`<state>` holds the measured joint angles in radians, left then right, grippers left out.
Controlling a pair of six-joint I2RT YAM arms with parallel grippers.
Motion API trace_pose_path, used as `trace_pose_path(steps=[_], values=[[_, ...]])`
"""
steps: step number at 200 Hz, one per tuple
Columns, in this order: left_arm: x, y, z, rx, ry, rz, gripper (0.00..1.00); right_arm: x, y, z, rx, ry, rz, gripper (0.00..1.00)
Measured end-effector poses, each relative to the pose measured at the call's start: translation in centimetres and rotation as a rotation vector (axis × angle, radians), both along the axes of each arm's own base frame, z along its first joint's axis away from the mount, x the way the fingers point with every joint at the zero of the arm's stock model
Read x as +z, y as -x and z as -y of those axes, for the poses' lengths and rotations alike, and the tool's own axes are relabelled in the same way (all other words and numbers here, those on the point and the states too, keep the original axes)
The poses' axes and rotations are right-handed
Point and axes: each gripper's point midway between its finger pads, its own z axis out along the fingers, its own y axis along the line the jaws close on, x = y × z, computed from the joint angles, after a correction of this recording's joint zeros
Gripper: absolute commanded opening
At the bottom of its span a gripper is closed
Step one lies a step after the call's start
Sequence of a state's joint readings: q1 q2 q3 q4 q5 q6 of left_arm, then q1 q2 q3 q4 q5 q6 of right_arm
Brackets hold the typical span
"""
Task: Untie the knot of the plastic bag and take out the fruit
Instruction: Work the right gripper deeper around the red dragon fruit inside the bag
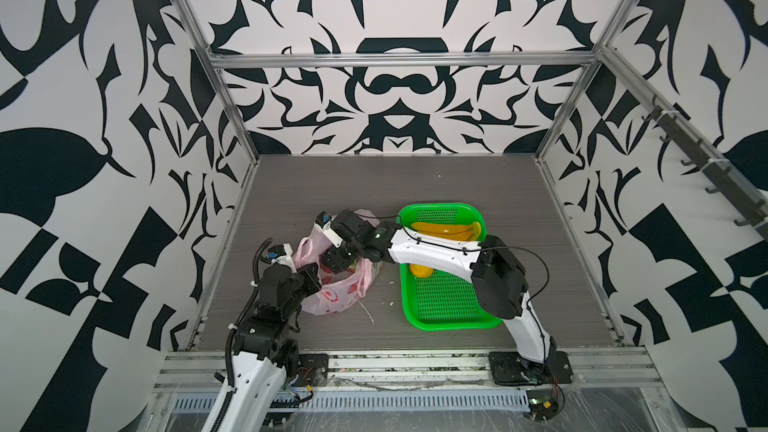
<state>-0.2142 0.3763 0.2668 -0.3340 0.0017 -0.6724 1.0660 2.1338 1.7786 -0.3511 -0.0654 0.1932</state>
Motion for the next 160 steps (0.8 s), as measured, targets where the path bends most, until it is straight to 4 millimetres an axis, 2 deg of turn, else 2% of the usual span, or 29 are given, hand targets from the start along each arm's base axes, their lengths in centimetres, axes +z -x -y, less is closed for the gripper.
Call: trace_pose_path(steps=[38,61,160], values=[[1.4,-0.8,0.0,0.001,-0.015,0.032,0.00,2.1,0.0,0.2,-0.010,-0.038,0.012,0.54],[1.5,-1.1,-0.1,0.006,-0.022,0.040,0.00,2.9,-0.1,0.5,-0.017,-0.054,0.016,0.53],[2.1,-1.5,-0.8,0.031,-0.064,0.061,0.00,3.9,0.1,0.8,-0.026,-0.087,0.018,0.51]])
